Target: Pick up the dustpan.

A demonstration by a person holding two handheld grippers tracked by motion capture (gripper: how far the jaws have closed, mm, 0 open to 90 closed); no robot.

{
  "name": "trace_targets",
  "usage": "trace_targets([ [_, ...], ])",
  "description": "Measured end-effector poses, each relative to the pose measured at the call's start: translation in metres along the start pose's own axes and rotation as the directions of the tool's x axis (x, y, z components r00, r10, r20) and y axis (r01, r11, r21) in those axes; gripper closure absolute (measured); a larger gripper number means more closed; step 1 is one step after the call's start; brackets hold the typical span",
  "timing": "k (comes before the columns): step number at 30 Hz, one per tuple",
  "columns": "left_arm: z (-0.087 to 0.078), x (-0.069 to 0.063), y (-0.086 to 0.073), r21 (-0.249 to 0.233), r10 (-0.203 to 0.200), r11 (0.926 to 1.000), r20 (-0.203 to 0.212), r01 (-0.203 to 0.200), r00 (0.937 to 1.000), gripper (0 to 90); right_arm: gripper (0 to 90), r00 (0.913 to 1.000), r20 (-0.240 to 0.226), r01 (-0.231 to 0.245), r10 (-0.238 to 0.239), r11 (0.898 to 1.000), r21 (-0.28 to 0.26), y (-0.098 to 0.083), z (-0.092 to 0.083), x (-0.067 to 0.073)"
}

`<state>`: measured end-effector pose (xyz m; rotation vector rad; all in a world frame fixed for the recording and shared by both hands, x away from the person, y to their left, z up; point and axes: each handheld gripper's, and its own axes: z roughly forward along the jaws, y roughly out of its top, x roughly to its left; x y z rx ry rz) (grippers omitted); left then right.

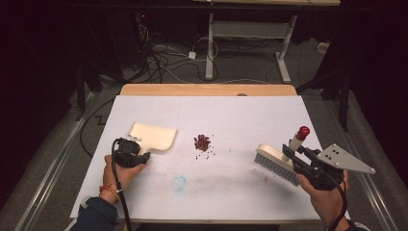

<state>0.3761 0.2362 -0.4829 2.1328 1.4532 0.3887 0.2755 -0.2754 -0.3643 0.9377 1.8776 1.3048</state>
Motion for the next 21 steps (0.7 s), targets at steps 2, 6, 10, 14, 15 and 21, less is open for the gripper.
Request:
trace_targets([
  [2,0.001,0.002,-0.002,-0.021,-0.006,0.9998,0.008,0.006,0.9999,63.5,70.4,0.9999,-0.005,0.009,-0.009,1.0,0.0,0.0,0.0,0.001],
  [6,0.001,0.002,-0.002,-0.027,0.015,0.9995,0.003,-0.015,0.9999,63.7,70.4,0.9999,-0.002,0.012,-0.012,1.0,0.013,-0.001,0.004,0.001],
  [10,-0.002,0.001,0.001,-0.015,0.066,0.9977,-0.012,-0.066,0.9977,64.0,70.4,1.0,0.001,0.003,-0.003,1.0,0.009,-0.002,0.003,-0.002],
  [14,-0.011,-0.001,0.001,-0.023,0.092,0.9955,0.006,-0.092,0.9957,64.1,70.4,1.0,0.003,0.002,-0.002,1.0,0.007,-0.002,0.003,-0.003],
  [15,-0.015,-0.003,0.001,-0.025,0.105,0.9941,0.006,-0.105,0.9944,64.1,70.4,0.9999,0.01,0.004,-0.004,1.0,0.012,-0.003,0.004,-0.004],
  [21,-0.038,-0.015,0.0,-0.043,0.167,0.9852,0.03,-0.166,0.9854,64.1,70.4,0.9999,0.013,-0.004,0.003,1.0,0.014,-0.004,0.004,-0.006],
])
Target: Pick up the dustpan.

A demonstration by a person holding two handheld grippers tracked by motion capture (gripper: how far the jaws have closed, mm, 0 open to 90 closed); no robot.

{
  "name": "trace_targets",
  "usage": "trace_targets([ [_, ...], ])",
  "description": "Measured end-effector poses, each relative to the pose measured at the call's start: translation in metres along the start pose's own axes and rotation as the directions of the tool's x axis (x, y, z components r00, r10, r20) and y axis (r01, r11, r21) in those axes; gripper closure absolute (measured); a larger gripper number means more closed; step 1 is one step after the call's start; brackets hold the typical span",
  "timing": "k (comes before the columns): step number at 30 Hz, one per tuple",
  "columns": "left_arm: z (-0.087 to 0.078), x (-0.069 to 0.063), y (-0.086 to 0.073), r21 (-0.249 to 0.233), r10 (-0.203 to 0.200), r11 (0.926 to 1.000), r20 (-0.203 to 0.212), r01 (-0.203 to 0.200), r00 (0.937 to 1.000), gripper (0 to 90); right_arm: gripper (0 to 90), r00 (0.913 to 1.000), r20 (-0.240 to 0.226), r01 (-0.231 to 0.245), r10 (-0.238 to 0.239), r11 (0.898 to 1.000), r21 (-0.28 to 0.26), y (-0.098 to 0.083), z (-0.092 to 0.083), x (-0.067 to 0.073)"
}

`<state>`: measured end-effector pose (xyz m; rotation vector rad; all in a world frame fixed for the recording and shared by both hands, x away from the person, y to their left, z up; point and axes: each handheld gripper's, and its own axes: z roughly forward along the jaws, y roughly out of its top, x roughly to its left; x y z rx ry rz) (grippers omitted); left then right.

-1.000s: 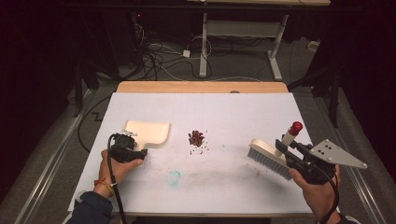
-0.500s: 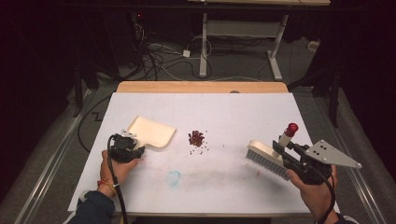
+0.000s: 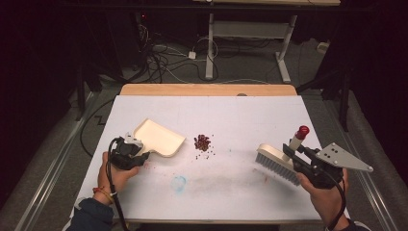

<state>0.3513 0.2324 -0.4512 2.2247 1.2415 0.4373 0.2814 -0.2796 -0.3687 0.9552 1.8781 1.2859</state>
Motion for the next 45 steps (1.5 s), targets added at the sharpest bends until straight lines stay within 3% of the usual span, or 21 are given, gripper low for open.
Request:
trace_targets([
  [3,-0.01,-0.008,-0.003,0.009,0.048,0.9988,0.016,-0.048,0.9987,64.1,70.4,1.0,0.0,0.002,-0.002,1.0,-0.003,0.001,-0.001,0.0],
  [9,-0.022,-0.025,-0.013,0.045,0.129,0.9901,0.078,-0.133,0.9885,64.1,70.4,1.0,-0.001,-0.003,0.003,1.0,-0.007,0.001,-0.001,-0.001],
  [12,-0.024,-0.034,-0.016,0.05,0.172,0.9827,0.111,-0.178,0.9788,64.1,70.4,1.0,-0.002,-0.005,0.005,1.0,-0.005,0.002,0.001,-0.001],
  [18,-0.02,-0.051,-0.02,0.081,0.21,0.9709,0.161,-0.225,0.9643,64.1,70.4,0.9996,-0.025,-0.01,0.009,1.0,-0.019,0.004,0.007,0.0],
  [26,-0.014,-0.052,-0.02,0.097,0.205,0.9691,0.196,-0.227,0.959,64.1,70.4,0.9995,-0.03,0.002,-0.002,1.0,-0.008,0.006,0.015,0.002],
  [27,-0.013,-0.052,-0.021,0.098,0.203,0.9693,0.199,-0.226,0.9587,64.1,70.4,0.9994,-0.022,0.027,-0.027,1.0,-0.014,0.008,0.017,0.003],
  [33,-0.012,-0.053,-0.021,0.103,0.202,0.9685,0.206,-0.227,0.9574,64.1,70.4,0.9993,-0.026,0.025,-0.025,0.999,-0.028,0.01,0.023,0.003],
  [42,-0.009,-0.054,-0.022,0.104,0.21,0.9663,0.21,-0.236,0.9549,64.0,70.4,0.9984,-0.031,-0.049,0.048,0.998,-0.043,0.01,0.035,-0.006],
  [45,-0.009,-0.055,-0.022,0.104,0.212,0.9658,0.213,-0.238,0.9539,64.0,70.4,0.9986,-0.032,-0.043,0.042,0.998,-0.048,0.013,0.042,-0.005],
])
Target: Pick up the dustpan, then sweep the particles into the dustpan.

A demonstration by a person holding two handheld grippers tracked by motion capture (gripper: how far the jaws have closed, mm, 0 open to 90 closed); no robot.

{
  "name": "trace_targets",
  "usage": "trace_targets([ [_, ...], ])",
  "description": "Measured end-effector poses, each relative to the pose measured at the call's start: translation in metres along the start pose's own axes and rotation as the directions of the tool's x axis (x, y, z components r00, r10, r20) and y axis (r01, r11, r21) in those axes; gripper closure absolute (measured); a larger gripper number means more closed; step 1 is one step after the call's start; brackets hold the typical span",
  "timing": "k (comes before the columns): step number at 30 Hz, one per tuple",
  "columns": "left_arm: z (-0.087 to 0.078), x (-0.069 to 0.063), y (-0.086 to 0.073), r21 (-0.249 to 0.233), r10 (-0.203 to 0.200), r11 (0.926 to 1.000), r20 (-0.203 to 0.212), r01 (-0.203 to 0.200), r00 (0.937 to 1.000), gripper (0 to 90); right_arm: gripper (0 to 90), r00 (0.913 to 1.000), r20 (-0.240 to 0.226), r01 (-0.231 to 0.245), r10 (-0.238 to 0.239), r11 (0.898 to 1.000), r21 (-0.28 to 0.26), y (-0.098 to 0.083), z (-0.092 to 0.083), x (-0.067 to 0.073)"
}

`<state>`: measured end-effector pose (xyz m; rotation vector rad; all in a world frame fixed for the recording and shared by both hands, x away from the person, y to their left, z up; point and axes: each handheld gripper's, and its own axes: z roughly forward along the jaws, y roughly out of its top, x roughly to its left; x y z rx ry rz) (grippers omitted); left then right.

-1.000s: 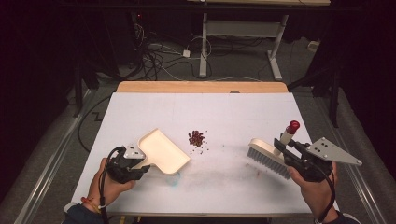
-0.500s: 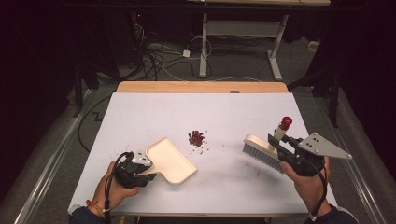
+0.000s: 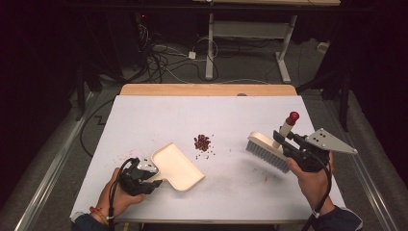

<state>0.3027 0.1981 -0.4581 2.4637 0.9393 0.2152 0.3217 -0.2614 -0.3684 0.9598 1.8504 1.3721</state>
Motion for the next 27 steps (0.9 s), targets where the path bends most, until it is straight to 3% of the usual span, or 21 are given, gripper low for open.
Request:
trace_targets([
  [5,0.001,0.001,0.002,0.007,-0.003,1.0,0.008,0.003,1.0,64.0,70.5,1.0,0.004,-0.008,0.009,1.0,-0.03,0.006,0.013,0.0],
  [12,0.004,-0.001,0.004,0.016,0.012,0.9998,0.019,-0.012,0.9997,64.0,70.4,0.9987,-0.05,-0.012,0.011,1.0,-0.021,0.022,0.068,0.012],
  [13,0.005,-0.001,0.004,0.017,0.011,0.9998,0.022,-0.011,0.9997,64.0,70.4,0.9987,-0.05,-0.012,0.011,1.0,-0.021,0.022,0.068,0.012],
  [16,0.006,-0.001,0.005,0.026,0.01,0.9996,0.023,-0.011,0.9997,64.0,70.4,0.9977,-0.067,-0.008,0.008,1.0,-0.005,0.028,0.098,0.016],
  [17,0.006,-0.001,0.006,0.028,0.015,0.9995,0.018,-0.016,0.9997,64.0,70.4,0.9977,-0.067,-0.008,0.008,1.0,-0.005,0.028,0.098,0.016],
  [18,0.006,-0.002,0.007,0.027,0.017,0.9995,0.018,-0.018,0.9997,64.1,70.4,0.9973,-0.073,0.01,-0.009,1.0,0.013,0.028,0.117,0.018],
  [21,0.007,-0.001,0.007,0.028,0.015,0.9995,0.024,-0.016,0.9996,64.0,70.5,0.9984,-0.052,0.023,-0.021,0.999,0.036,0.029,0.133,0.02],
  [22,0.007,-0.001,0.007,0.027,0.014,0.9995,0.023,-0.015,0.9996,64.0,70.5,0.9991,-0.041,0.001,0.001,0.999,0.045,0.029,0.146,0.022],
  [25,0.008,-0.002,0.007,0.029,0.01,0.9995,0.025,-0.01,0.9996,64.0,70.5,0.9997,-0.023,-0.008,0.009,0.999,0.04,0.029,0.157,0.024],
  [26,0.009,-0.002,0.007,0.029,0.007,0.9996,0.025,-0.008,0.9997,64.0,70.5,0.9999,-0.016,-0.003,0.003,0.999,0.037,0.029,0.163,0.026],
  [27,0.01,-0.002,0.007,0.032,0.002,0.9995,0.028,-0.003,0.9996,64.0,70.5,0.9994,0.01,0.034,-0.034,0.999,0.032,0.028,0.172,0.032],
])
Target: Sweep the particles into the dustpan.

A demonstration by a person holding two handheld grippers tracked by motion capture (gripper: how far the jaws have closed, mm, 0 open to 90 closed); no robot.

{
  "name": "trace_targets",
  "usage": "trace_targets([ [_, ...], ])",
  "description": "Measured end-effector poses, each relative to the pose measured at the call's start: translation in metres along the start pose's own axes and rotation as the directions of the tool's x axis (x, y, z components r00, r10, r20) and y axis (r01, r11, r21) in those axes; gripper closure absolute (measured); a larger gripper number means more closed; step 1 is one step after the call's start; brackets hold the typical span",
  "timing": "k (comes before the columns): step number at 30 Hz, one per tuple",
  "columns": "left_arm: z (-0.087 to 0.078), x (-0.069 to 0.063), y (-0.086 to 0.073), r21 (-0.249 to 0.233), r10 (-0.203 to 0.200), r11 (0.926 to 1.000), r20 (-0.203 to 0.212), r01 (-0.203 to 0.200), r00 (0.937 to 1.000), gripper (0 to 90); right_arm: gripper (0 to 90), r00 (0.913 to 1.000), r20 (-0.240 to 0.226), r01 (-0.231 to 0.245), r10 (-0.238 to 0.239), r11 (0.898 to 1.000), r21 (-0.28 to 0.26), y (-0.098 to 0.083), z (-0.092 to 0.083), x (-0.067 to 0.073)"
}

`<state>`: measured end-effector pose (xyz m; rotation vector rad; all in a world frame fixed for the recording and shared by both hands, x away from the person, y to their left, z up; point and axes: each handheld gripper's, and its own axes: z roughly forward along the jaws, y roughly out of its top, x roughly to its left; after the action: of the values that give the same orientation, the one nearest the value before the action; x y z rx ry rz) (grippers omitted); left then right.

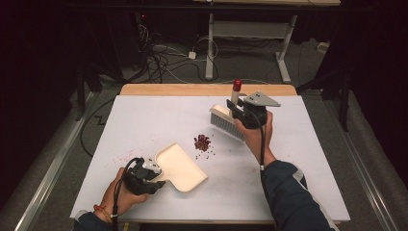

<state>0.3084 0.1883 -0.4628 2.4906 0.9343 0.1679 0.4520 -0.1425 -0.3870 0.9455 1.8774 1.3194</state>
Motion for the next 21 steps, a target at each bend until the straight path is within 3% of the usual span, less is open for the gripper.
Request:
trace_targets([
  [4,0.001,-0.001,0.001,0.009,-0.014,0.9999,0.003,0.014,0.9999,64.0,70.5,0.9997,-0.01,0.023,-0.023,1.0,0.01,-0.003,0.011,0.009],
  [7,0.003,0.001,0.001,0.018,-0.022,0.9996,0.006,0.022,0.9997,64.0,70.5,0.9957,-0.039,0.085,-0.084,0.996,0.023,-0.006,0.019,0.021],
  [9,0.003,0.001,0.001,0.012,-0.029,0.9995,0.002,0.029,0.9996,64.0,70.6,0.9941,-0.083,0.071,-0.071,0.997,-0.002,-0.01,0.02,0.026],
  [15,0.003,0.005,0.004,-0.001,-0.048,0.9988,-0.014,0.048,0.9987,63.9,70.2,0.9845,-0.165,0.059,-0.059,0.998,-0.006,-0.014,0.018,0.036],
  [21,0.004,0.01,0.01,0.021,-0.032,0.9992,-0.024,0.033,0.9992,64.0,69.9,0.9791,-0.193,0.063,-0.064,0.998,-0.013,-0.017,0.015,0.051],
])
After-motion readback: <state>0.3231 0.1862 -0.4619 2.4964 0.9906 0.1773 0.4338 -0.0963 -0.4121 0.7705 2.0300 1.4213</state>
